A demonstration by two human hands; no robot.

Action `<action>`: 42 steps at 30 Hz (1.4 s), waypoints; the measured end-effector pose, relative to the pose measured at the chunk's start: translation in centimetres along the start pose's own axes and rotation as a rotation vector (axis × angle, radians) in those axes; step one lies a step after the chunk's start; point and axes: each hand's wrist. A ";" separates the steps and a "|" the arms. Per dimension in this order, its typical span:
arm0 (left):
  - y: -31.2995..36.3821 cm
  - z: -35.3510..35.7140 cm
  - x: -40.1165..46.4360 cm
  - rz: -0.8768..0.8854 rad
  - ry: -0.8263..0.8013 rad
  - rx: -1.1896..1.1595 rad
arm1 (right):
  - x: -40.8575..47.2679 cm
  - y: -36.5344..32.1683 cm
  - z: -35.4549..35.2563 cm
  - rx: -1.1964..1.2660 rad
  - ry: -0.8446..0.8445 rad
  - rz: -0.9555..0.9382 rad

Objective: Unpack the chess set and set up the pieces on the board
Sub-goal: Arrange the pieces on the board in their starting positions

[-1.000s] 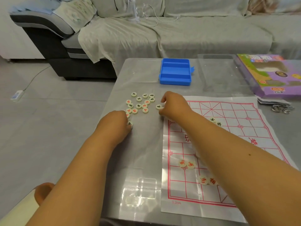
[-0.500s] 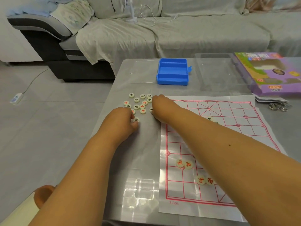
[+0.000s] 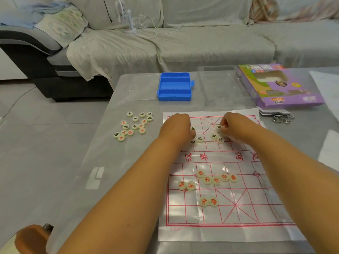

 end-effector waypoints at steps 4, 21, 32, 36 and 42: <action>0.5 1.1 0.4 -0.025 -0.062 -0.033 | 0.1 -0.5 -0.1 -0.022 0.007 -0.015; -14.5 -2.4 -3.9 -0.352 0.182 0.089 | 3.0 -17.3 7.4 0.021 0.068 -0.459; -14.7 -3.5 -4.1 -0.268 0.041 0.153 | 2.2 -18.6 6.7 -0.098 0.006 -0.549; -14.1 -3.9 -4.5 -0.229 -0.015 0.185 | 1.7 -18.6 6.1 -0.184 -0.069 -0.559; -14.1 -4.1 -5.2 -0.192 -0.049 0.180 | 1.1 -18.6 6.1 -0.164 -0.121 -0.589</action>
Point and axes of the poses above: each hand's wrist, its own x-axis towards the middle knuckle, its own z-axis out of the palm, y = z × x, and after that the axes turned 2 degrees about -y, right-handed
